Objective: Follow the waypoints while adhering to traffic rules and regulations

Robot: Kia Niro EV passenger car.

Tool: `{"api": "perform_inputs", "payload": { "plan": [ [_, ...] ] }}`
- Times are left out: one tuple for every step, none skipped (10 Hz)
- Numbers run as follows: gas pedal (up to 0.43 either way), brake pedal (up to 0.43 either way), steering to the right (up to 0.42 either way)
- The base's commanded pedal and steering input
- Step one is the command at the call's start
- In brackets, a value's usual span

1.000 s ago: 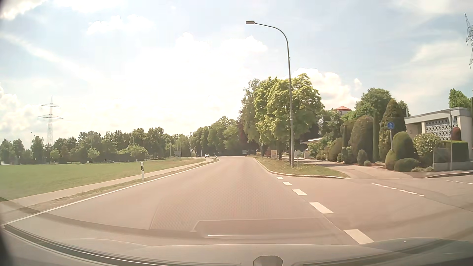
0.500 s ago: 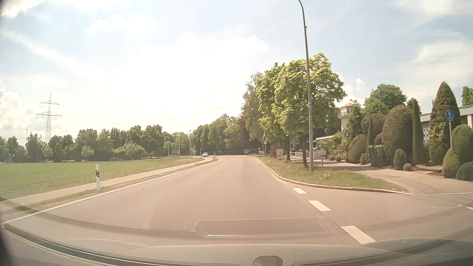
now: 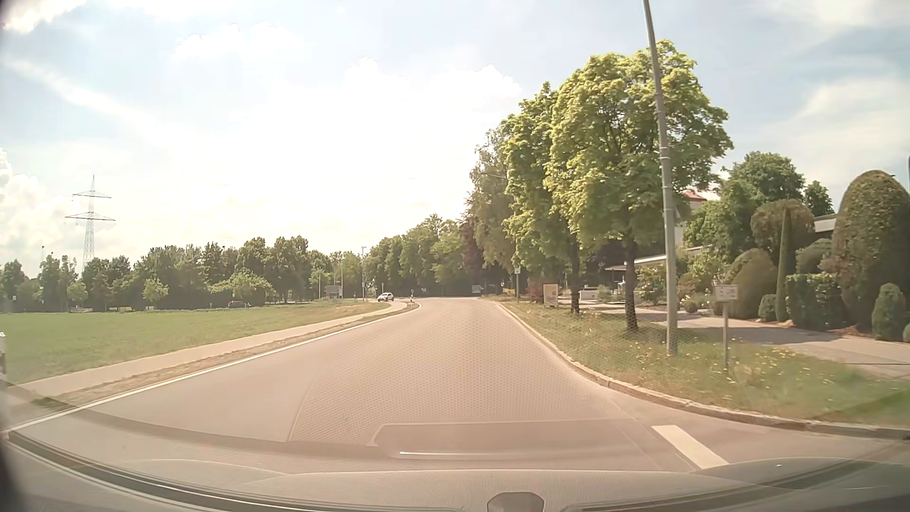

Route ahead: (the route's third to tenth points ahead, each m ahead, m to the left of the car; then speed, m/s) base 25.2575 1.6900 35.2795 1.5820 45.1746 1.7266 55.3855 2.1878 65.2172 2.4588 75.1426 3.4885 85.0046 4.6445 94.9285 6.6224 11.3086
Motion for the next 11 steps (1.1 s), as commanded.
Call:
{"api": "perform_inputs", "payload": {
  "plan": [
    [0.138, 0.0, -0.004],
    [0.138, 0.0, -0.003],
    [0.138, 0.0, -0.002],
    [0.13, 0.0, -0.001],
    [0.118, 0.0, 0.0],
    [0.118, 0.0, 0.0],
    [0.11, 0.0, 0.0],
    [0.11, 0.0, 0.0],
    [0.11, 0.0, 0.0],
    [0.11, 0.0, 0.0],
    [0.11, 0.0, 0.0]
  ]
}}
